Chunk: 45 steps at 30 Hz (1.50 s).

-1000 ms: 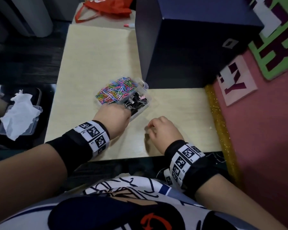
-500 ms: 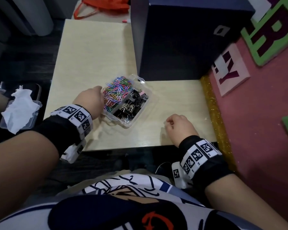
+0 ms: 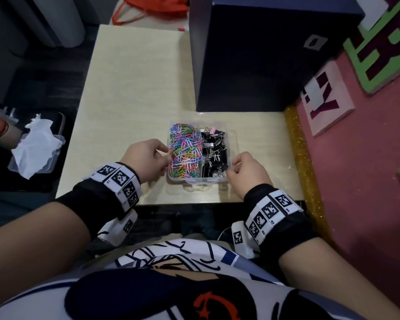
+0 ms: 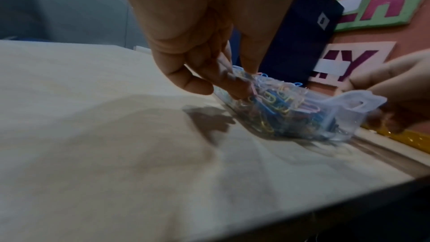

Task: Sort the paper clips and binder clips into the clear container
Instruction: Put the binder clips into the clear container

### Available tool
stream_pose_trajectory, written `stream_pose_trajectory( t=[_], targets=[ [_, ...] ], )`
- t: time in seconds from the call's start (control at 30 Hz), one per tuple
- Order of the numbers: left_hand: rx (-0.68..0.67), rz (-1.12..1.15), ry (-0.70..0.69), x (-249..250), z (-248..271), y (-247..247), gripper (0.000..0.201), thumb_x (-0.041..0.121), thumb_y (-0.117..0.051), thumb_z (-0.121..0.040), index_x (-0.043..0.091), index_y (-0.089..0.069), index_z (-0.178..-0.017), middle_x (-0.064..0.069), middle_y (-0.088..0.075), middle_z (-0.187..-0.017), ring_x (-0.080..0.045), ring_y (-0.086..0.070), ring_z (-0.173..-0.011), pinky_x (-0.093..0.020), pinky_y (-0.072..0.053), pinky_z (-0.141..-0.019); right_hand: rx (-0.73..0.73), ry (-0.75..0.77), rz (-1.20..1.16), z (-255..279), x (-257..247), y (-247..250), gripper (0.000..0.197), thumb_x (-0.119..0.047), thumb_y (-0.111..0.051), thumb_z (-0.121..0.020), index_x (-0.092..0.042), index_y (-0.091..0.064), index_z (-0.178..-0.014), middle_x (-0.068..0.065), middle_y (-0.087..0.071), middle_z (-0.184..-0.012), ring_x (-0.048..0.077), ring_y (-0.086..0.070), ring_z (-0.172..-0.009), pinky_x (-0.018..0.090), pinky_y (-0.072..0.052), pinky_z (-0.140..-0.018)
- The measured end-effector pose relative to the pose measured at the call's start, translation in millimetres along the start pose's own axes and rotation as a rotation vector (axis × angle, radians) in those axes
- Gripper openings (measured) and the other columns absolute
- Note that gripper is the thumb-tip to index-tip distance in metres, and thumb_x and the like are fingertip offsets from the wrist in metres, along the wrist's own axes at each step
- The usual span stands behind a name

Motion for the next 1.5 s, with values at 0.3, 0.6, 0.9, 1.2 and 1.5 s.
stream_pose_trajectory(
  t=[0.3, 0.6, 0.9, 1.2, 1.5],
  targets=[
    [-0.022, -0.029, 0.013, 10, -1, -8, 0.009, 0.027, -0.064, -0.087, 0.024, -0.057, -0.092, 0.008, -0.068, -0.063, -0.003, -0.065, -0.059, -0.022, -0.047, -0.06, -0.079, 0.281, 0.376, -3, -15, 4, 0.051, -0.01, -0.057, -0.084, -0.036, -0.053, -0.127, 0.004, -0.016, -0.156, 0.029, -0.015, -0.14, 0.041, -0.021, -0.114],
    [-0.027, -0.061, 0.048, 19, -5, -10, 0.009, 0.027, -0.063, -0.088, 0.023, -0.058, -0.094, 0.009, -0.067, -0.062, -0.005, -0.066, -0.064, -0.023, -0.045, -0.062, -0.044, 0.47, 0.355, -10, -43, 7, 0.023, -0.032, -0.047, -0.094, -0.027, -0.06, -0.112, -0.001, -0.054, -0.113, 0.023, -0.047, -0.114, 0.038, -0.035, -0.097],
    [-0.024, -0.047, 0.067, 21, -3, -11, 0.007, 0.027, -0.063, -0.088, 0.024, -0.058, -0.085, 0.009, -0.067, -0.057, 0.008, -0.059, -0.046, -0.017, -0.038, -0.053, -0.009, 0.465, 0.311, -16, -36, 7, 0.025, -0.022, -0.044, -0.091, -0.025, -0.057, -0.112, 0.002, -0.054, -0.112, 0.026, -0.051, -0.108, 0.039, -0.04, -0.093],
    [-0.035, -0.241, 0.025, 25, -6, -4, 0.016, 0.031, -0.064, -0.088, 0.021, -0.058, -0.076, 0.004, -0.066, -0.069, -0.018, -0.061, -0.074, -0.023, -0.042, -0.062, -0.074, 0.059, 0.333, -40, -2, 14, 0.03, -0.031, -0.038, -0.098, -0.011, -0.057, -0.111, 0.009, -0.066, -0.102, 0.028, -0.062, -0.094, 0.034, -0.05, -0.08],
    [-0.103, -0.327, 0.004, 27, -21, 8, 0.017, 0.036, -0.06, -0.089, 0.021, -0.059, -0.08, -0.002, -0.072, -0.086, -0.021, -0.064, -0.089, -0.03, -0.049, -0.079, -0.154, -0.028, 0.406, -52, -15, 24, 0.035, -0.041, -0.038, -0.097, -0.015, -0.056, -0.112, 0.006, -0.064, -0.1, 0.026, -0.06, -0.095, 0.038, -0.05, -0.087]
  ],
)
Point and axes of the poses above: each hand's wrist, its own z-axis away from the middle knuckle, its own y-axis out of the back of the hand, x = y × z, the point moved 3 cm from there along -z, towards the middle knuckle
